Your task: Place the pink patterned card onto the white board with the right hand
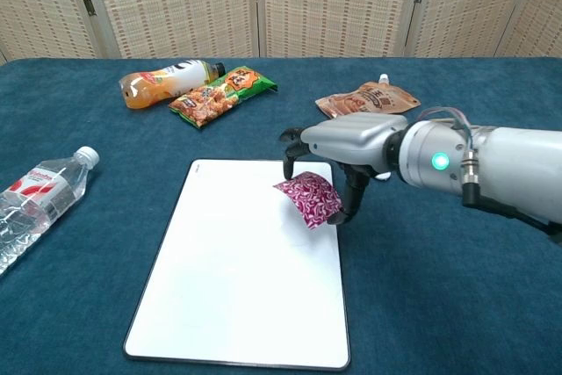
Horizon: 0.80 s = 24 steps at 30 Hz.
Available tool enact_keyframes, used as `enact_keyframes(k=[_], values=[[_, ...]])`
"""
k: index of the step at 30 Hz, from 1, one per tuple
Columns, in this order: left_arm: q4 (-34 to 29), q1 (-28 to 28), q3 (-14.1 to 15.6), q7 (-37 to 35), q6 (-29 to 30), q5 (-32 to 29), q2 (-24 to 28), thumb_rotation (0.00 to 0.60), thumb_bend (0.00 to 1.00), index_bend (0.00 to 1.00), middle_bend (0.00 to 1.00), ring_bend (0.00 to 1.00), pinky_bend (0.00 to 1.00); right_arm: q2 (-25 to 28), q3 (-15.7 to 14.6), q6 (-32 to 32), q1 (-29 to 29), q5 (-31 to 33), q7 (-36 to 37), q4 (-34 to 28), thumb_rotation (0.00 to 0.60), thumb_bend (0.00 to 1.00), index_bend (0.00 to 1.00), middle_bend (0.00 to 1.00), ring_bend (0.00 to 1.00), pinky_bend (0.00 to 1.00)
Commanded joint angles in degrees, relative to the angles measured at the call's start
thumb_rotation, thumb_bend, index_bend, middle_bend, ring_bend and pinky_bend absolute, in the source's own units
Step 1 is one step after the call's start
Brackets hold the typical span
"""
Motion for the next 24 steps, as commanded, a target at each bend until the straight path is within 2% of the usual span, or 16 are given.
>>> enact_keyframes(k=[1, 7, 10, 13, 18, 24], values=[[0.1, 0.1, 0.1, -0.1, 0.1, 0.0, 0.0, 0.6, 0.29, 0.19, 0.06, 0.14, 0.0, -1.8, 0.3, -0.5, 2.1, 2.1, -1.4, 2.0, 0.6, 0.24, 0.25, 0.01, 0.0, 0.0], [0.5, 0.7, 0.1, -0.7, 0.6, -0.2, 0.0, 0.6, 0.29, 0.19, 0.06, 0.14, 0.0, -3.4, -0.4, -0.3, 4.4, 4.8, -2.4, 3.7, 0.6, 0.24, 0.15, 0.01, 0.0, 0.0], [0.7, 0.8, 0.2, -0.9, 0.5, -0.3, 0.0, 0.6, 0.29, 0.19, 0.06, 0.14, 0.0, -3.0, -0.9, 0.2, 4.6, 5.4, -1.9, 3.8, 0.6, 0.24, 0.05, 0.0, 0.0, 0.0], [0.8, 0.7, 0.2, -0.9, 0.4, -0.2, -0.2, 0.6, 0.29, 0.19, 0.06, 0.14, 0.0, -2.0, -1.1, 1.1, 4.3, 5.4, -1.0, 3.3, 0.6, 0.24, 0.0, 0.0, 0.0, 0.0], [0.7, 0.4, 0.0, -0.7, 0.2, 0.2, -0.4, 0.6, 0.29, 0.19, 0.06, 0.14, 0.0, 2.4, -1.7, 3.5, 2.1, 4.6, 2.0, 1.9, 0.6, 0.24, 0.02, 0.0, 0.0, 0.0], [0.5, 0.0, -0.1, -0.2, -0.3, 0.4, -0.7, 0.6, 0.29, 0.19, 0.06, 0.14, 0.0, 6.2, -3.4, 3.9, 0.0, 5.1, 3.9, 3.8, 0.6, 0.24, 0.18, 0.02, 0.0, 0.0]])
